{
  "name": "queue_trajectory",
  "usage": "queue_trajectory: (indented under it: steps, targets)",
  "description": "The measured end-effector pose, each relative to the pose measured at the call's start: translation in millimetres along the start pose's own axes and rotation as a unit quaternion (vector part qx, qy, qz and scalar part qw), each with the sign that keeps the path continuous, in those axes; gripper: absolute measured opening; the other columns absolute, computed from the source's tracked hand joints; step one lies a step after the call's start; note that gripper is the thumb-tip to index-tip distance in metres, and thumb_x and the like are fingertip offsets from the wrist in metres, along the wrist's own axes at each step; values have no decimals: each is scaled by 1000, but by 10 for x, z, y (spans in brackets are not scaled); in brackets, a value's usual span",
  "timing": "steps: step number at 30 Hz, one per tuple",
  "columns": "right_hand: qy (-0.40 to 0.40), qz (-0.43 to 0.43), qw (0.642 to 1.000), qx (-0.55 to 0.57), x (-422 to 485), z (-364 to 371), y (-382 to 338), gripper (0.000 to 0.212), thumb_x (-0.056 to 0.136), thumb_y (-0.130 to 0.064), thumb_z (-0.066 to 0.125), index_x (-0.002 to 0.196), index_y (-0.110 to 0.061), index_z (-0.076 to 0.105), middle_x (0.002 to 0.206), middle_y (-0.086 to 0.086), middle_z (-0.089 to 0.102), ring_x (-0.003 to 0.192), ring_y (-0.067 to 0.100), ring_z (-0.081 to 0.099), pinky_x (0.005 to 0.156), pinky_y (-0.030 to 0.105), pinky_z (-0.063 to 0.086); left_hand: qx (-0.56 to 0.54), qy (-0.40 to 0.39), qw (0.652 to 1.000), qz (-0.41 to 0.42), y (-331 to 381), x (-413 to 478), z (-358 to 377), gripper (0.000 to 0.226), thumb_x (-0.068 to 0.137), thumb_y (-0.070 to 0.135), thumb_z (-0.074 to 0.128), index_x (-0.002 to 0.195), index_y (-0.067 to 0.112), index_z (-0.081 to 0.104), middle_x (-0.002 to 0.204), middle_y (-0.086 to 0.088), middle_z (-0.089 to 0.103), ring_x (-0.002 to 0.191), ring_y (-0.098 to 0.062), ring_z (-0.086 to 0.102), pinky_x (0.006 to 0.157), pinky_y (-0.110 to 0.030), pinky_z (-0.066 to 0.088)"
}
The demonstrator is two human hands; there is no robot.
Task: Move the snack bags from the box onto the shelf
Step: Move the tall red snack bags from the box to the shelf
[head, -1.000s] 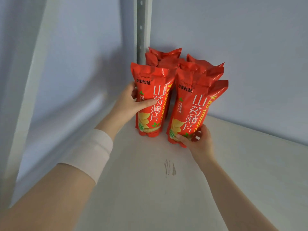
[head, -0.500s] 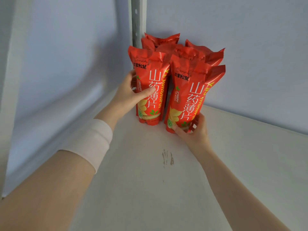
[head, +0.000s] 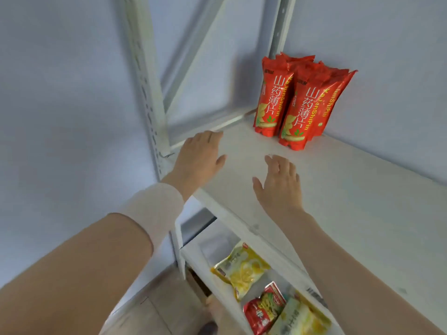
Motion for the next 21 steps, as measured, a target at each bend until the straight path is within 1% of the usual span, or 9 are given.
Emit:
queue_trajectory:
  steps: [4, 6, 8, 12, 16, 18, 19, 20, 21]
  targets:
    - [-82, -119, 987, -73, -763, 137, -875, 59, 97, -34, 39, 146, -9, 18, 153, 11, 19, 143, 29, 12, 115, 38, 14, 120, -107, 986, -36, -414, -1217, -36, 58, 96, 32, 45, 145, 10, 23, 144, -11, 36, 134, -28, 33, 110, -37, 22]
    - [-121, -179, 971, -104, -1168, 287, -1320, 58, 98, -33, 36, 147, -8, 15, 154, 12, 16, 144, 30, 9, 116, 40, 13, 184, -124, 974, -45, -679, -1805, -100, 53, 94, 30, 50, 140, 10, 34, 139, -11, 42, 132, -29, 35, 112, -40, 21]
    - [-142, -230, 956, -116, -1581, 437, -1744, 56, 99, -30, 35, 146, -7, 17, 153, 14, 18, 144, 32, 10, 116, 42, 12, 243, -117, 961, -59, -956, -2364, -253, 45, 93, 29, 52, 133, 11, 44, 132, -9, 49, 130, -28, 41, 111, -40, 26]
    - [-158, -319, 926, -128, -2453, 755, -2552, 54, 98, -29, 39, 144, -6, 22, 150, 16, 25, 142, 35, 15, 114, 44, 15, 254, -194, 938, -137, -1620, -3536, -351, 45, 95, 20, 41, 138, 8, 34, 139, -13, 40, 135, -32, 31, 112, -42, 20]
    - [-195, -366, 902, -117, -3397, 1131, -3200, 53, 95, -20, 47, 142, -1, 30, 147, 20, 32, 140, 38, 21, 113, 47, 17, 245, -228, 923, -191, -2167, -4786, -463, 41, 96, 21, 40, 134, 6, 37, 135, -14, 43, 127, -33, 38, 108, -42, 25]
    - [-214, -384, 890, -119, -3911, 1358, -3485, 49, 92, -15, 48, 138, 1, 38, 142, 22, 39, 137, 40, 29, 111, 50, 22, 220, -246, 916, -226, -2399, -5489, -453, 43, 96, 23, 40, 136, 7, 37, 136, -15, 44, 128, -33, 37, 109, -44, 24]
    - [-212, -389, 888, -119, -4183, 1472, -3623, 44, 89, -12, 48, 130, 2, 47, 134, 23, 48, 130, 42, 39, 107, 52, 31, 206, -257, 912, -244, -2519, -5857, -427, 46, 96, 25, 41, 138, 8, 35, 139, -15, 41, 131, -33, 35, 111, -46, 21]
    - [-223, -386, 887, -119, -4452, 1577, -3755, 38, 83, -11, 48, 117, 3, 58, 119, 23, 59, 117, 43, 53, 96, 52, 44, 191, -267, 909, -259, -2622, -6218, -384, 48, 96, 27, 43, 140, 9, 33, 141, -15, 40, 133, -33, 32, 113, -47, 18]
    - [-250, -381, 882, -122, -4735, 1695, -3865, 33, 79, -11, 47, 104, 2, 64, 104, 22, 65, 101, 42, 62, 83, 49, 53, 174, -274, 905, -276, -2709, -6587, -324, 50, 95, 28, 44, 140, 9, 33, 141, -15, 39, 134, -33, 31, 114, -48, 17]
Point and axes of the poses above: each hand's wrist, its own x-axis towards the middle knuckle, its own z-axis out of the palm, y = z × x, the point moved 10 cm from there along x, towards the middle knuckle
